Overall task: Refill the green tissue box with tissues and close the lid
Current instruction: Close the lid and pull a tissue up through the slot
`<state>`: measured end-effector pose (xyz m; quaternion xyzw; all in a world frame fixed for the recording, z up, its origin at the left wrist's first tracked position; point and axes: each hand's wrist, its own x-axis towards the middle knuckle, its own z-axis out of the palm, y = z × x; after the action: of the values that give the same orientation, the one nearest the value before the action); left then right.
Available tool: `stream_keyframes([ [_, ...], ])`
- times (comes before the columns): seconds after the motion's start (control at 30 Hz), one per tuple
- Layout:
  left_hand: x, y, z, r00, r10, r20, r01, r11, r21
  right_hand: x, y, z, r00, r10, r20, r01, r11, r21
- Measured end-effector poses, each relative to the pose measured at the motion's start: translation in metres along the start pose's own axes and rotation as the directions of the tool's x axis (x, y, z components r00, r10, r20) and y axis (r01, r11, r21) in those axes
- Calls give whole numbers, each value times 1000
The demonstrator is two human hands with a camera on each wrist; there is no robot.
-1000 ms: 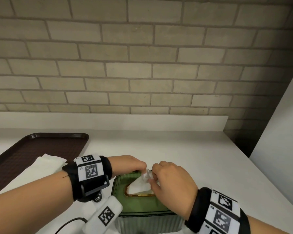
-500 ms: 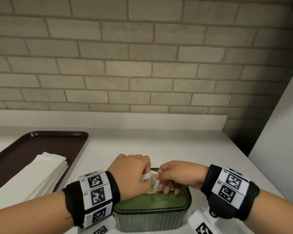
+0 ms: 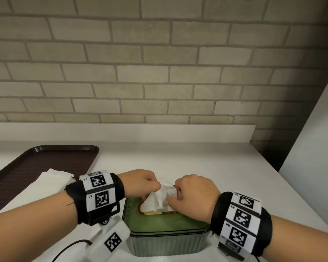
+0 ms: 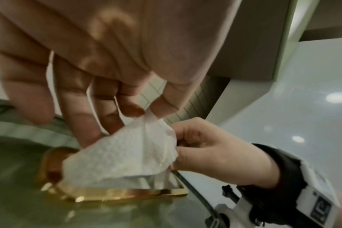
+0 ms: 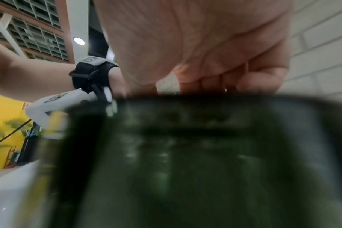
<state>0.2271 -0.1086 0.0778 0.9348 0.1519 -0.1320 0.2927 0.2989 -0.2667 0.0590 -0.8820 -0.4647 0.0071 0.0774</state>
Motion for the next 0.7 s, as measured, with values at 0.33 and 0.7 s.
stream_keyframes([
  [0.33,-8,7,12,967,132,-218,-67,957,282,12,7,-1,997,26,76,-43,969,243],
  [0.7,1,-8,-9,999,8,-38,-14,985,-171,18,36,-3,976,89,199,-202,711,674],
])
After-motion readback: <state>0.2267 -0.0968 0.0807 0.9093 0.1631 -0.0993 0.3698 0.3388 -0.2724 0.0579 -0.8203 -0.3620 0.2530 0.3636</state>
